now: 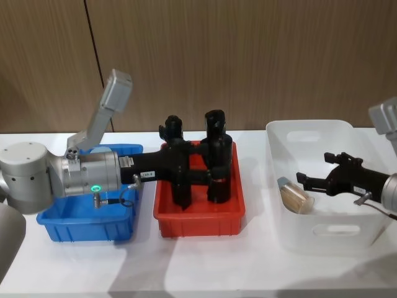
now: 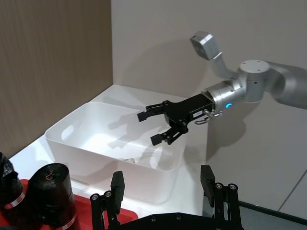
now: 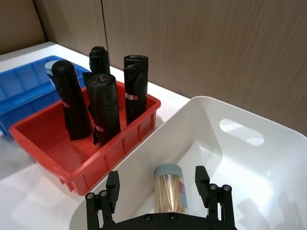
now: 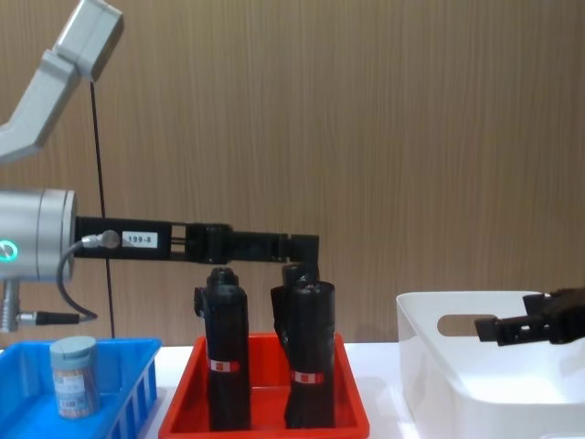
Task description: Pick the cotton swabs from the blue box and place them into the white box.
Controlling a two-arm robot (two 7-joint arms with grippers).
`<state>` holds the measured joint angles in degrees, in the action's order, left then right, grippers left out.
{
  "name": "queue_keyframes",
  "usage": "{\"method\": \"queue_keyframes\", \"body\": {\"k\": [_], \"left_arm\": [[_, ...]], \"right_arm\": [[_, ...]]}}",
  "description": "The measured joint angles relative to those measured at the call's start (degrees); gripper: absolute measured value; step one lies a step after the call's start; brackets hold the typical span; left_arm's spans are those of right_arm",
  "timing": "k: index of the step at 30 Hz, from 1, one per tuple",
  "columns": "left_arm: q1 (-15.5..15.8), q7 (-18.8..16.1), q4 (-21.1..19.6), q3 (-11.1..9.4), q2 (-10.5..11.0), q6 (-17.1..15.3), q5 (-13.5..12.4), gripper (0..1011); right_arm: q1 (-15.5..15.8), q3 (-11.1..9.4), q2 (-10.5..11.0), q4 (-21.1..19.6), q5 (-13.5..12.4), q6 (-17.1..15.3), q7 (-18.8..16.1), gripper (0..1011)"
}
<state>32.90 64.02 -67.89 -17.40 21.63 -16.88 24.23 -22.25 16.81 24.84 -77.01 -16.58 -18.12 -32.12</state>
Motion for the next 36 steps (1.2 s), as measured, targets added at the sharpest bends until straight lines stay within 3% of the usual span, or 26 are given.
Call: {"method": "queue_keyframes", "body": {"k": [36], "left_arm": [[-8.1, -26.5, -10.6, -3.7, 0.1, 6.7, -5.4, 1004]], "right_arm": [[19.6, -3.3, -4.7, -20.6, 0.1, 13.7, 24.0, 1002]]}}
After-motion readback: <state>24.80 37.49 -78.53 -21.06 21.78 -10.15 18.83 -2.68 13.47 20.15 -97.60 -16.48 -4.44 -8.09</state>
